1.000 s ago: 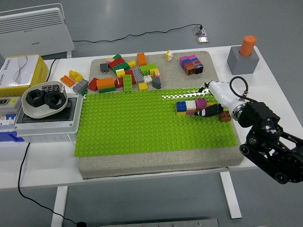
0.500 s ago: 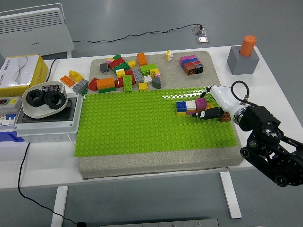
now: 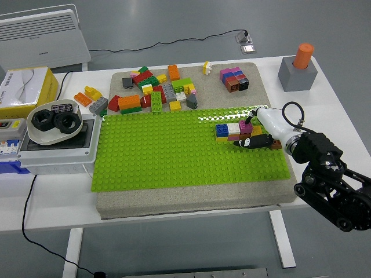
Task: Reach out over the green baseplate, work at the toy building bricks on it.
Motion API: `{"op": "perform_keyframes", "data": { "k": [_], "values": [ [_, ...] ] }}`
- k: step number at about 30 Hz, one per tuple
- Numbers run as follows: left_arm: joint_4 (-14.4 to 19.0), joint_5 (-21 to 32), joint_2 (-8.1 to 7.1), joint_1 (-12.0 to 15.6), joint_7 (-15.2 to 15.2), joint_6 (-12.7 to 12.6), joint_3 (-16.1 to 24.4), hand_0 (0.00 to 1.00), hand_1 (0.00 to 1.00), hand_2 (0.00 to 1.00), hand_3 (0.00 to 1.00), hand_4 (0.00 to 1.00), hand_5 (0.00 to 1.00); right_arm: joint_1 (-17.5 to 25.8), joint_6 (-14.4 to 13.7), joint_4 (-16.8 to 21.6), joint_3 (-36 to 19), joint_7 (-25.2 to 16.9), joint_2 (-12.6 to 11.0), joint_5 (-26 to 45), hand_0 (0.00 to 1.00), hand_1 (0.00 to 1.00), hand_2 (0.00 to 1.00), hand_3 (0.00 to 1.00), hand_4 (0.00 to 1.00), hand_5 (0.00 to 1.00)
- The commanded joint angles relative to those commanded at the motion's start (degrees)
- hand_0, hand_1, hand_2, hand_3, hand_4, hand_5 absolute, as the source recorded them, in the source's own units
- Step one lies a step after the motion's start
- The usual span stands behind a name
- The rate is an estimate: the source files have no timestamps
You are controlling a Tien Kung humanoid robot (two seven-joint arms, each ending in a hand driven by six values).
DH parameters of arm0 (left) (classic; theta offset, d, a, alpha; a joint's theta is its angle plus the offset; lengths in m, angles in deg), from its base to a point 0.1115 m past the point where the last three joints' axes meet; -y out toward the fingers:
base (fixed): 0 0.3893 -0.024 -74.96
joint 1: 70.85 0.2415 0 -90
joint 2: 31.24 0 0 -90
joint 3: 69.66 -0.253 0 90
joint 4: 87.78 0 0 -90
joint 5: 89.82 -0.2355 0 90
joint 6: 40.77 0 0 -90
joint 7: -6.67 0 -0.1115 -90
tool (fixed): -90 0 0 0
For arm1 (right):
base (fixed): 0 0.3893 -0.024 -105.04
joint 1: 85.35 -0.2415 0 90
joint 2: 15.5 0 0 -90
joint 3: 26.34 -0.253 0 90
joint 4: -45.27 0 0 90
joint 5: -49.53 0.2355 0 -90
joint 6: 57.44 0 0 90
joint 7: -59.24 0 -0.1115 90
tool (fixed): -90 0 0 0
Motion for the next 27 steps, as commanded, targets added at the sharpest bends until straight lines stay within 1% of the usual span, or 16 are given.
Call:
{"op": "perform_keyframes", "data": {
  "k": [27],
  "values": [
    [0.00,0.02,0.08,0.04,-0.03,-0.06,0.07,0.731,0.372,0.326,0.507,0.265,0.002,0.88,0.18,0.48,0.02,0.11,0.26,-0.07,0.828,0.833,0.868,0.614,0.998,0.585]
  ]
}}
